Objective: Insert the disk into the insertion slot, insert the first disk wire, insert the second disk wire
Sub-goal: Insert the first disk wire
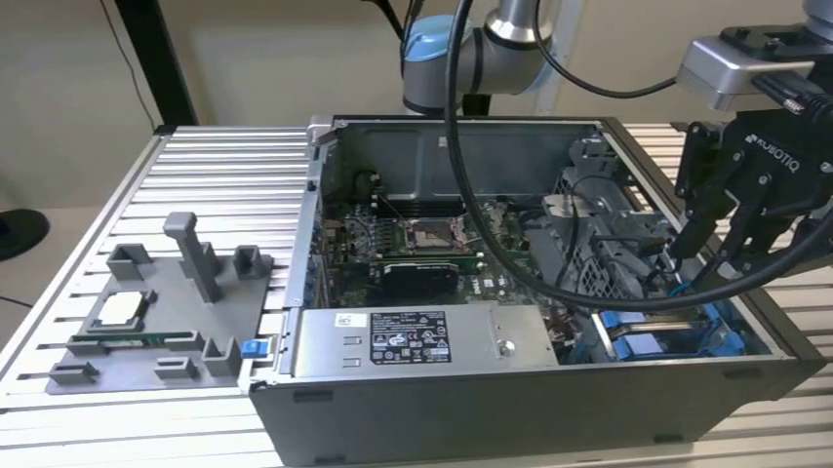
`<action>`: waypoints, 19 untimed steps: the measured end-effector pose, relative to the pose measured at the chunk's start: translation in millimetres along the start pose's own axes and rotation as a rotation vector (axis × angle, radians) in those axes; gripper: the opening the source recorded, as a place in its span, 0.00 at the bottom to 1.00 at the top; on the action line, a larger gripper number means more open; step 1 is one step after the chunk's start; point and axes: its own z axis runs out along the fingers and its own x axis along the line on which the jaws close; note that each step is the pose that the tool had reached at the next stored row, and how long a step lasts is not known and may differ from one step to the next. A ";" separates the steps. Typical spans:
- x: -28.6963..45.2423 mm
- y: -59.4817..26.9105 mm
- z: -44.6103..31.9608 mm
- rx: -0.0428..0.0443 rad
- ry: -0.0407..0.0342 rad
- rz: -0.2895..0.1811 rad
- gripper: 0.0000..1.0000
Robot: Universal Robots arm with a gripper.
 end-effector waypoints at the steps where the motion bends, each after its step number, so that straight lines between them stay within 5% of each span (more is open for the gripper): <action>1: 0.0 0.0 0.0 0.0000 0.0000 0.000 1.00; 5: -0.6 -0.1 -0.3 0.0019 0.0005 0.000 1.00; 14: -17.5 7.3 0.7 0.0446 -0.0011 0.000 1.00; 19: -26.9 12.3 5.4 0.0499 -0.0016 0.001 1.00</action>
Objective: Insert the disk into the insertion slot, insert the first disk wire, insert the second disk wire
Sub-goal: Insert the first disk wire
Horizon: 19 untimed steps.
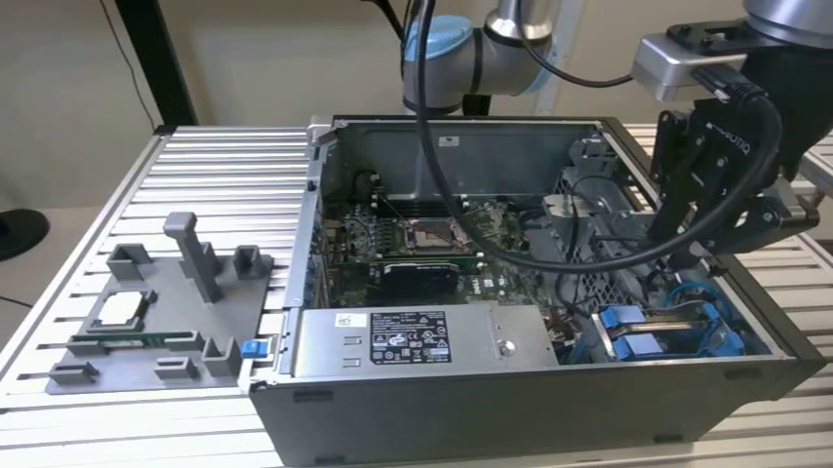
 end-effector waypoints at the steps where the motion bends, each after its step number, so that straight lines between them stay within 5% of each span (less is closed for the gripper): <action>1: -1.3 0.4 1.1 0.0009 -0.0005 0.000 1.00; 9: -7.6 4.4 7.0 0.0023 -0.0124 0.000 1.00; 15: -9.5 5.9 11.1 0.0231 -0.0224 -0.006 1.00; 16: -9.6 6.0 11.4 0.0249 -0.0238 -0.006 0.00; 19: -10.0 6.9 12.2 0.0271 -0.0317 -0.006 0.00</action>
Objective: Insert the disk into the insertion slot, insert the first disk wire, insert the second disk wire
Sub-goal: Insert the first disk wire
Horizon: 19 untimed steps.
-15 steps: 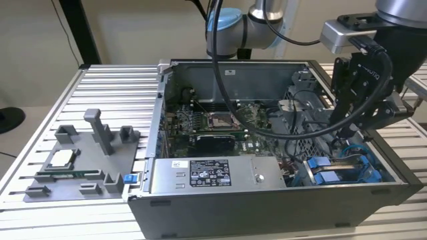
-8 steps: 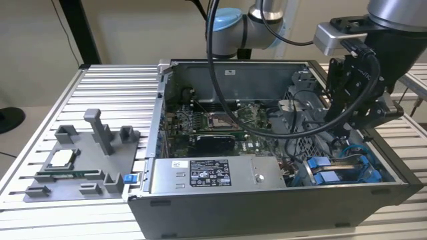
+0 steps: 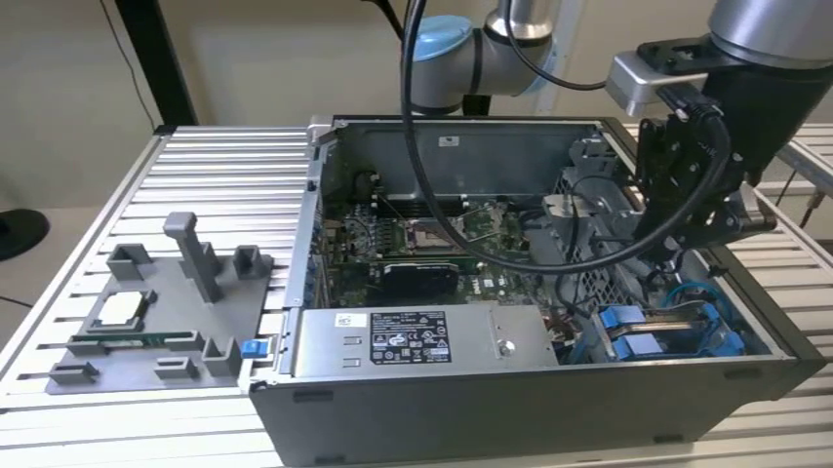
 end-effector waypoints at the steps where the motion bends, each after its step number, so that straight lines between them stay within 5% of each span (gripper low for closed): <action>1: -0.1 0.1 0.2 0.0006 -0.0032 0.000 0.00; 4: -0.3 0.2 0.4 0.0039 -0.0089 0.000 0.00; 19: 2.5 -1.9 2.8 0.0019 -0.0080 0.000 0.00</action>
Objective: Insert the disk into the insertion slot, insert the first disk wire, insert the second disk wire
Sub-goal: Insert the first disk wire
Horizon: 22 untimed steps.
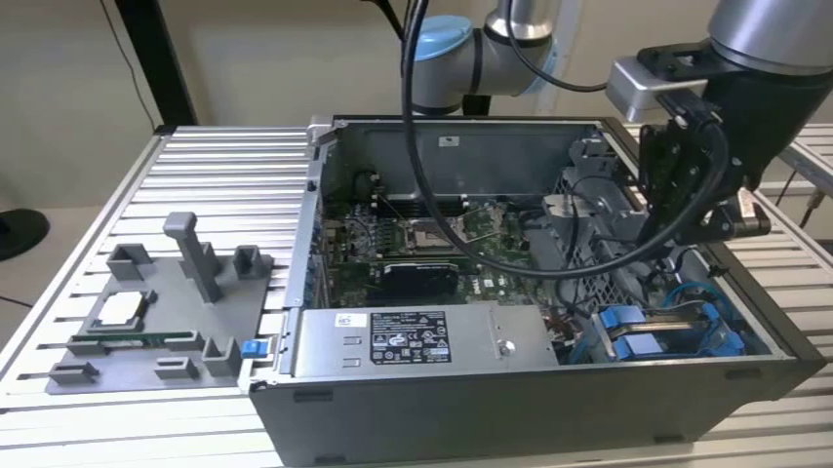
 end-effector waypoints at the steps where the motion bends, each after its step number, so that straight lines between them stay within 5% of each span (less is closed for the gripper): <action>1: 1.1 -0.9 0.5 -0.0015 0.0000 0.000 0.00; 17: 21.6 -20.4 8.1 -0.0365 -0.0001 0.002 0.00; 22: 27.5 -24.2 10.1 -0.0565 0.0000 0.003 0.00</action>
